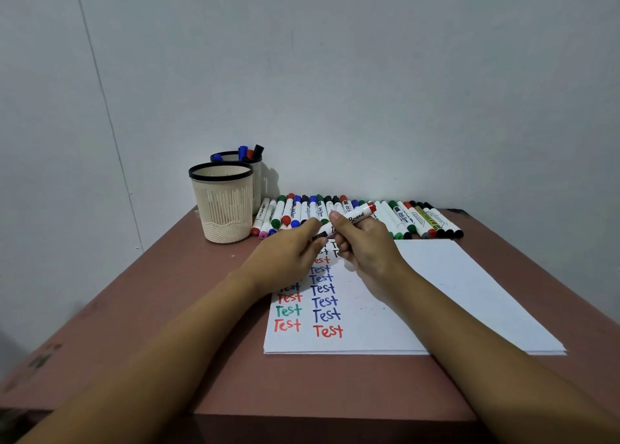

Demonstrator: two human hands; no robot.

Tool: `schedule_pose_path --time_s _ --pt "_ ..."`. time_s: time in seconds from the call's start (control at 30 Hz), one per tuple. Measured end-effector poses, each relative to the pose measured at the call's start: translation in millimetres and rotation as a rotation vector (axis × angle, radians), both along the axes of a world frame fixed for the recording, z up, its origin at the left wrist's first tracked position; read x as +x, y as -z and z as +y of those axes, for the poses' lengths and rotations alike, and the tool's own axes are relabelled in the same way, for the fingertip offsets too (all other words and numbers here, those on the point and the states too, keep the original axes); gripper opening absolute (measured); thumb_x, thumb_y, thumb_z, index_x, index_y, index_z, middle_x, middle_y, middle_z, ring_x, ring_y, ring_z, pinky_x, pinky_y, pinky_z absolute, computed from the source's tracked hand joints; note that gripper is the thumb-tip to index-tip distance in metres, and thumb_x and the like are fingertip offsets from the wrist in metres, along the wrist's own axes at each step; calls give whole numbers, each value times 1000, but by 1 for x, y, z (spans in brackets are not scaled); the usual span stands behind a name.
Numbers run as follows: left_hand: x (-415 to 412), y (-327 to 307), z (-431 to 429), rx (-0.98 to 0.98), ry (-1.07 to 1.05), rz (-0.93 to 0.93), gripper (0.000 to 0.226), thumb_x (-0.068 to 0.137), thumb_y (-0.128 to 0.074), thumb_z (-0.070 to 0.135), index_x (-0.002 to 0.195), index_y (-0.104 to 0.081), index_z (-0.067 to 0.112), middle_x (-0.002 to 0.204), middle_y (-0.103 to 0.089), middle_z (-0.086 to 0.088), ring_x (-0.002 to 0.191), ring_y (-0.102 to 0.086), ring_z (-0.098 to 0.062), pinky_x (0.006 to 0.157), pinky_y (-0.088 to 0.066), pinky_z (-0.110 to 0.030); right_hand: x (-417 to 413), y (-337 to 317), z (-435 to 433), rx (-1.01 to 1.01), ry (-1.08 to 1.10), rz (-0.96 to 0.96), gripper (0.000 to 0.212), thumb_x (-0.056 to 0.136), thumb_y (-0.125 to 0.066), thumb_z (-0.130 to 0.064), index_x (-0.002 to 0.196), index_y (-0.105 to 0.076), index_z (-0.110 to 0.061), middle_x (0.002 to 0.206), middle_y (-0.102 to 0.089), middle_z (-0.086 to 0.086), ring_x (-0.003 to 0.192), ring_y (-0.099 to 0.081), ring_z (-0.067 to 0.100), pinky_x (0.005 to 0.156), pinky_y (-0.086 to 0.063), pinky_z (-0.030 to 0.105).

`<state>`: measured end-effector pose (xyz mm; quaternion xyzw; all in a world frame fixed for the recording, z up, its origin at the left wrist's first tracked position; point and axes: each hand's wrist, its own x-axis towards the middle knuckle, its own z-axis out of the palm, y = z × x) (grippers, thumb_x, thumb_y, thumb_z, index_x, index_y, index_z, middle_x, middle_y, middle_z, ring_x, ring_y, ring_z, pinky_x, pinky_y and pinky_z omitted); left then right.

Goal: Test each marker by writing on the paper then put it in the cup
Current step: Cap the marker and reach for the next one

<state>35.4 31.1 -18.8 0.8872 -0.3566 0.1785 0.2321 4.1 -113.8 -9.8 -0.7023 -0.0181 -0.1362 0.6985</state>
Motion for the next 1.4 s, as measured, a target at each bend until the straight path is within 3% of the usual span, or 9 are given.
schedule_pose_path --time_s 0.23,0.4,0.57,0.63,0.73,0.93,1.13,1.27,1.4 --pt "-2 0 2 -145 -2 88 30 95 -47 36 113 -51 12 69 -56 -5 61 -49 -15 54 -34 -25 0 2 -5 -26 -93 -85 31 95 -57 -29 68 -59 -13 57 -49 -4 54 -43 8 61 -39 26" --pt "0 -1 7 -197 -46 69 36 89 -50 48 119 -55 27 63 -52 12 59 -50 0 54 -34 -18 -1 0 -8 -35 -98 -114 25 94 -58 -30 75 -62 -15 60 -51 -2 58 -44 9 59 -39 26" --pt "3 0 12 -289 -60 203 39 84 -48 56 107 -44 24 74 -59 1 65 -54 -12 63 -43 -30 -3 -9 -8 186 24 -67 17 96 -55 -28 87 -57 -13 68 -54 1 55 -54 12 51 -43 24" --pt "5 0 12 -409 -90 259 31 93 -42 47 108 -46 20 87 -61 -2 79 -57 -16 68 -43 -30 -2 -12 -11 373 41 -24 13 98 -51 -25 91 -52 -14 79 -55 7 59 -63 18 54 -53 28" --pt "14 2 13 -600 -122 351 17 100 -30 19 99 -46 20 79 -51 0 74 -48 -15 60 -38 -26 0 -12 -17 487 24 36 10 98 -50 -21 90 -47 -17 85 -58 13 67 -68 28 65 -58 35" --pt "28 5 19 -780 -204 538 21 95 -28 8 101 -48 15 78 -49 -4 67 -44 -14 59 -36 -29 7 -2 -24 222 95 57 18 89 -56 0 91 -45 -13 75 -58 8 65 -60 17 66 -53 29" --pt "28 9 22 -576 -192 466 26 94 -51 14 112 -37 26 91 -53 1 80 -53 -13 76 -44 -30 14 13 -22 -67 195 59 17 84 -63 -11 80 -48 -16 69 -52 6 65 -50 20 62 -44 35" --pt "28 8 23 -625 -215 487 28 88 -62 14 108 -43 21 89 -56 2 80 -55 -12 68 -47 -24 16 17 -20 -129 213 41 18 81 -65 -14 70 -51 -15 64 -52 4 66 -49 21 64 -42 36" --pt "32 9 23 -640 -258 485 23 84 -67 15 102 -51 16 93 -58 -2 89 -58 -18 82 -51 -34 18 20 -20 -135 206 35 17 80 -64 -11 71 -51 -11 64 -53 7 63 -50 23 62 -44 37"
